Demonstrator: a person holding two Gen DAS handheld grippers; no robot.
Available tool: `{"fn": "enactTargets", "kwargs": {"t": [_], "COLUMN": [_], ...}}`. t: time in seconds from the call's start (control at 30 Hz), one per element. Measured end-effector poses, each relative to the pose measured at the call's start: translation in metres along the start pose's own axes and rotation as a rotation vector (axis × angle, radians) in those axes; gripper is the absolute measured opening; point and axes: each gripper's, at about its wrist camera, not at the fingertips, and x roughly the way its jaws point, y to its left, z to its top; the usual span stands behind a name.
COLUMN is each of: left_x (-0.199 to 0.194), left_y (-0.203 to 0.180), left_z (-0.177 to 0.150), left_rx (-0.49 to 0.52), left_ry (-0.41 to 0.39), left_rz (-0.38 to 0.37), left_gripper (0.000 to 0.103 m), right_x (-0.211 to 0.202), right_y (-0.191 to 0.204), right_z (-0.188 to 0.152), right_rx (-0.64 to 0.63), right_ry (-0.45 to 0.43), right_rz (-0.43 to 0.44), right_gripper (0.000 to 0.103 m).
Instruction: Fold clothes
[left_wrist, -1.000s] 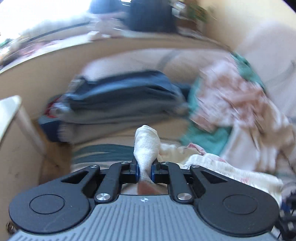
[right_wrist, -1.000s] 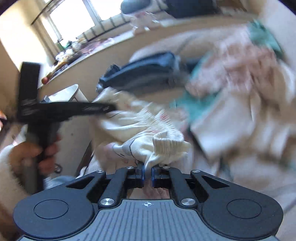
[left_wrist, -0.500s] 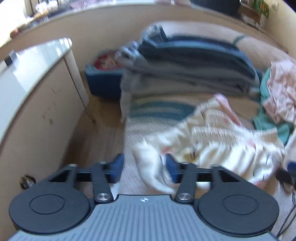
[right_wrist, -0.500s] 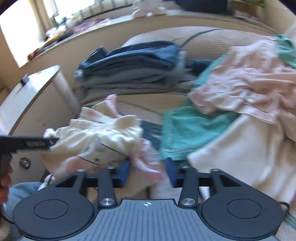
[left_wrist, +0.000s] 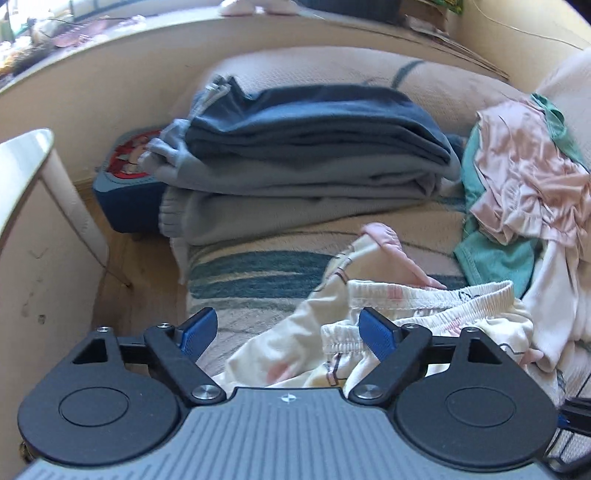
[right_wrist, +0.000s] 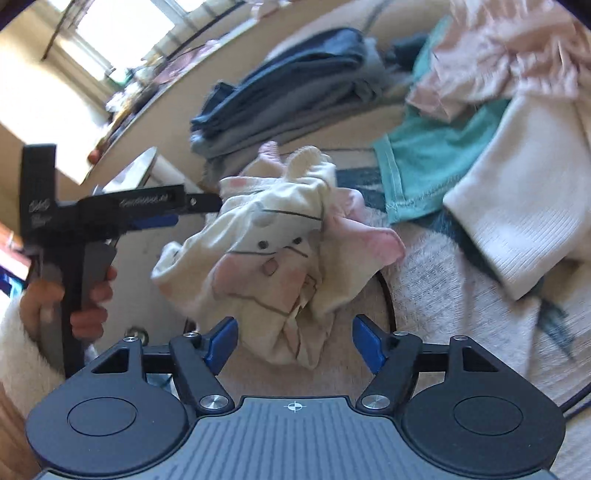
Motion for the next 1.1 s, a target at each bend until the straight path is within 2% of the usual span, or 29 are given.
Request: {"fn": "enactTargets", "kwargs": {"t": [0.13, 0.2, 0.23, 0.27, 0.3, 0.33, 0.37, 0.4, 0.47, 0.53, 0.6, 0.63, 0.7, 0.77, 0.83, 0.93, 0.97, 1.0, 1.07, 1.1], "left_x": [0.012, 0.011, 0.01, 0.01, 0.011, 0.01, 0.007, 0.003, -0.008, -0.023, -0.041, -0.047, -0.05, -0.044, -0.037, -0.035, -0.036, -0.037, -0.035, -0.03], "left_y": [-0.004, -0.003, -0.002, -0.001, -0.001, 0.0, 0.0, 0.001, 0.007, 0.017, 0.021, 0.022, 0.023, 0.025, 0.026, 0.025, 0.023, 0.021, 0.014, 0.011], "left_z": [-0.004, -0.007, -0.008, -0.009, -0.009, -0.009, -0.009, -0.008, -0.002, 0.005, 0.011, 0.014, 0.015, 0.013, 0.007, 0.0, -0.001, -0.003, -0.005, -0.006], "left_rx": [0.009, -0.009, -0.015, -0.018, -0.022, -0.032, -0.044, -0.05, -0.07, -0.107, -0.092, -0.079, -0.065, -0.071, -0.087, -0.098, -0.084, -0.069, -0.031, -0.014], "left_ry": [0.017, 0.017, 0.014, 0.019, 0.03, 0.041, 0.038, 0.022, -0.009, -0.04, -0.093, -0.114, -0.116, -0.098, -0.082, -0.086, -0.089, -0.091, -0.081, -0.064], "left_rz": [-0.037, -0.059, -0.065, -0.071, -0.076, -0.082, -0.082, -0.073, -0.047, -0.07, -0.056, -0.045, -0.043, -0.042, -0.063, -0.095, -0.109, -0.12, -0.133, -0.134], "left_gripper": [0.083, 0.078, 0.069, 0.061, 0.043, 0.025, 0.018, 0.008, 0.007, 0.005, 0.001, 0.001, 0.002, 0.011, 0.047, 0.073, 0.076, 0.081, 0.084, 0.084], "right_x": [0.016, 0.023, 0.024, 0.026, 0.028, 0.029, 0.028, 0.024, 0.013, -0.002, -0.017, -0.024, -0.036, -0.044, -0.047, -0.04, -0.037, -0.033, -0.026, -0.021], "right_y": [-0.003, -0.003, -0.003, -0.004, -0.005, -0.005, -0.004, -0.002, 0.004, 0.006, 0.006, 0.006, 0.004, -0.006, -0.017, -0.018, -0.017, -0.015, -0.012, -0.011], "right_z": [0.005, 0.005, 0.005, 0.005, 0.006, 0.008, 0.009, 0.01, 0.011, 0.014, 0.018, 0.02, 0.024, 0.027, 0.027, 0.022, 0.02, 0.018, 0.012, 0.009], "right_rx": [0.031, 0.019, 0.021, 0.022, 0.027, 0.036, 0.031, 0.018, -0.01, -0.003, 0.002, 0.004, -0.005, 0.016, 0.051, 0.061, 0.058, 0.053, 0.043, 0.043], "right_ry": [-0.012, -0.014, -0.02, -0.025, -0.026, -0.017, -0.008, -0.011, -0.027, -0.053, -0.079, -0.093, -0.125, -0.147, -0.143, -0.105, -0.09, -0.081, -0.077, -0.073], "right_rz": [-0.046, -0.067, -0.072, -0.076, -0.068, -0.044, -0.025, -0.016, -0.004, 0.028, 0.042, 0.047, -0.027, -0.068, -0.064, -0.023, -0.013, -0.012, -0.011, -0.012], "right_gripper": [0.07, 0.069, 0.066, 0.049, 0.026, 0.017, 0.009, 0.008, 0.007, 0.007, 0.006, 0.006, 0.006, 0.006, 0.006, 0.016, 0.024, 0.041, 0.06, 0.062]}}
